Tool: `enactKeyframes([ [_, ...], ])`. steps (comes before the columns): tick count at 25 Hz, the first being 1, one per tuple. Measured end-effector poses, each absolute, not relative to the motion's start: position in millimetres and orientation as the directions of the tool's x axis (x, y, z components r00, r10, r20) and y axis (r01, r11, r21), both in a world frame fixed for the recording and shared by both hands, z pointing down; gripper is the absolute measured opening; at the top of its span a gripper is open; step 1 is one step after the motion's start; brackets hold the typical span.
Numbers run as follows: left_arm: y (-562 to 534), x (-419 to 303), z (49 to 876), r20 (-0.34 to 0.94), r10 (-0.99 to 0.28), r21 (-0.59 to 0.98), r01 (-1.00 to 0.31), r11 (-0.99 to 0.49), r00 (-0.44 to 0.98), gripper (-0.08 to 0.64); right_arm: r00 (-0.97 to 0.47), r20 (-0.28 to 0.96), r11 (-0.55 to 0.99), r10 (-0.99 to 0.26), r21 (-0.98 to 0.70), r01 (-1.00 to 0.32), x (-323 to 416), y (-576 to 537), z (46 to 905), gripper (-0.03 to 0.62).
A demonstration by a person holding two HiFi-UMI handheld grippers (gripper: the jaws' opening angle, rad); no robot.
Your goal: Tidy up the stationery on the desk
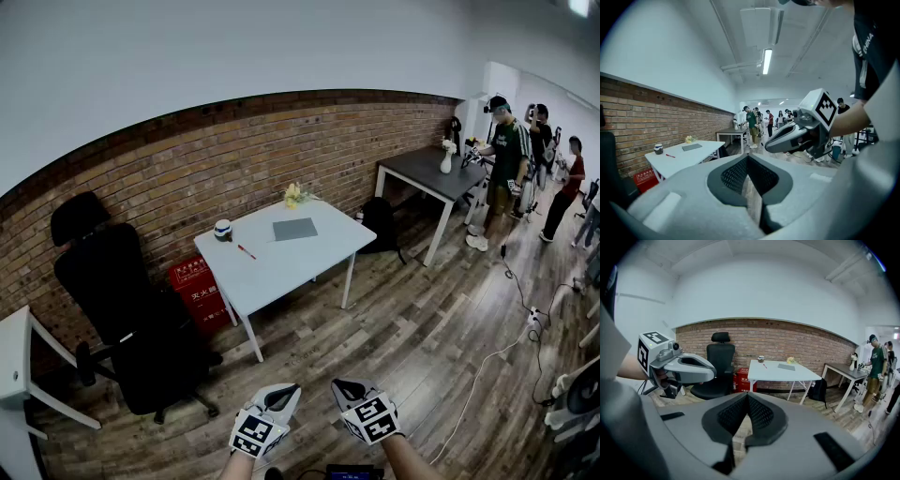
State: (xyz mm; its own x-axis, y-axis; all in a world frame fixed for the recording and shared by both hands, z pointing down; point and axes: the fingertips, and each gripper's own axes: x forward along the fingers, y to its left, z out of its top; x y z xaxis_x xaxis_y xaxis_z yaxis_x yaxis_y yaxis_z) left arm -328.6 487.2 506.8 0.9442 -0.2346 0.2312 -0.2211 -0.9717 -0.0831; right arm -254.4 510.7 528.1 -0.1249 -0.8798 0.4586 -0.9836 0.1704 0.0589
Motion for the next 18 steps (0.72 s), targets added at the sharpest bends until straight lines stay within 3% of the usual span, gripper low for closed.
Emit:
enactKeyframes([
  [13,477,-334,506,0.202,-0.241,-0.025,-0.241,-0.970,0.949,0.006,-0.134,0.431,0.181,-0.892,0.071,-0.981,-256,509,524,0.009],
  [18,477,-336,508,0.201,-0.234,-0.019,-0.235,-0.972,0.951,0.006,-0.088,0.404,0.164,-0.911,0.158,-0.974,-254,509,517,0.009],
])
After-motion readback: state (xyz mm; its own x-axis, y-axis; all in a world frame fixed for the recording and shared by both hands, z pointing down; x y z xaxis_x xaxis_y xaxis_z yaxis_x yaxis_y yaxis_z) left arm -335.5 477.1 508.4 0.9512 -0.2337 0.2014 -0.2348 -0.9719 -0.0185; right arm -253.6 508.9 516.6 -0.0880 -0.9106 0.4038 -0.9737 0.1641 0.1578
